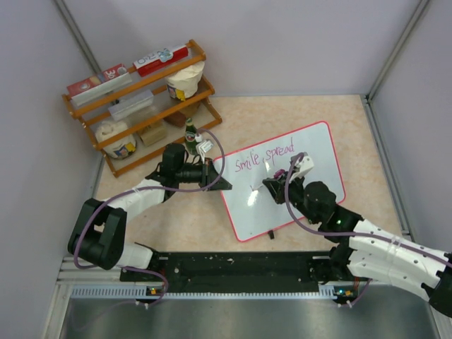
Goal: Write a sentence on the whiteboard
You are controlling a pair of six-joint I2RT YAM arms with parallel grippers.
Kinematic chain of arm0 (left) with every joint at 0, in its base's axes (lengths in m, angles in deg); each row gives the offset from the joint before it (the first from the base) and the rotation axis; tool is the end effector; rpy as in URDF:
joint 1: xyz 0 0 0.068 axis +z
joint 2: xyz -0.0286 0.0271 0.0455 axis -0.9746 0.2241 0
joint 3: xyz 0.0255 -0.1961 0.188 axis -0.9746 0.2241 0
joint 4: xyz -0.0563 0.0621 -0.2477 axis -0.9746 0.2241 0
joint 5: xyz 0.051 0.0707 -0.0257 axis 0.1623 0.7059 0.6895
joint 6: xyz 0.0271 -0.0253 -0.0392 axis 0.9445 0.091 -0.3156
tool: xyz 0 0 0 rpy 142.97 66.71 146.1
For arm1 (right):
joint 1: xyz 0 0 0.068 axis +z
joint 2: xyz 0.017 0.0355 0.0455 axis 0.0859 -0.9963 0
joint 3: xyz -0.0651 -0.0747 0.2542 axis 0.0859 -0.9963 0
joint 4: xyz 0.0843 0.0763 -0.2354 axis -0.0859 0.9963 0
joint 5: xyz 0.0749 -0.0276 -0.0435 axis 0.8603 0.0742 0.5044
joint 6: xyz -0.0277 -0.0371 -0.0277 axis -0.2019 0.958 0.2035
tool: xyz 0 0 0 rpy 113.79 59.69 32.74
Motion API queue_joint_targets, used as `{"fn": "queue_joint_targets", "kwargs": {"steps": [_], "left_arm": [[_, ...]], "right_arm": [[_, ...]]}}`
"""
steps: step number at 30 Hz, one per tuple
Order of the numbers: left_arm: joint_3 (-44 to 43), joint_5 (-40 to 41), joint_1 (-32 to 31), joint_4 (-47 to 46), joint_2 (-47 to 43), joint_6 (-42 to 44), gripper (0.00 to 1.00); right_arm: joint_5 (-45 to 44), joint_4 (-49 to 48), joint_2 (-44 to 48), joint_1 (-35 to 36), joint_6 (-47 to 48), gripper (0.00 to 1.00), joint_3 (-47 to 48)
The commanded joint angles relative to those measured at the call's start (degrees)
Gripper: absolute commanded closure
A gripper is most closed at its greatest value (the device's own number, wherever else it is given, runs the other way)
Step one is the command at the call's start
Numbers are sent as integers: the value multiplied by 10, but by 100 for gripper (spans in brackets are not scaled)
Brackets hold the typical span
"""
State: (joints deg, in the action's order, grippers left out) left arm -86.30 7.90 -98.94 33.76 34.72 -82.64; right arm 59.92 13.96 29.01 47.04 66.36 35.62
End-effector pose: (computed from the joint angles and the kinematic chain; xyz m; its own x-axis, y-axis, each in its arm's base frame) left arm 0.2496 -0.1322 0.2123 -0.7732 0.0606 -0.6313 0.6181 0.2952 -0.7286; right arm 0.1267 0.1455 0.2651 -0.2974 0.1719 -0.9391 -0.5109 0.8023 0.3087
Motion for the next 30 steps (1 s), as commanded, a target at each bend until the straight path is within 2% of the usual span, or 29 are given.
{"fn": "queue_joint_targets", "kwargs": {"steps": [1, 20, 30], "left_arm": [[40, 84, -24, 68, 22, 150, 100], [40, 84, -25, 68, 25, 150, 100], [39, 84, -25, 68, 27, 150, 100]], "right_arm": [[-8, 38, 4, 5, 9, 100, -14], [19, -21, -26, 5, -24, 100, -12], [23, -49, 10, 4, -23, 100, 19]]}}
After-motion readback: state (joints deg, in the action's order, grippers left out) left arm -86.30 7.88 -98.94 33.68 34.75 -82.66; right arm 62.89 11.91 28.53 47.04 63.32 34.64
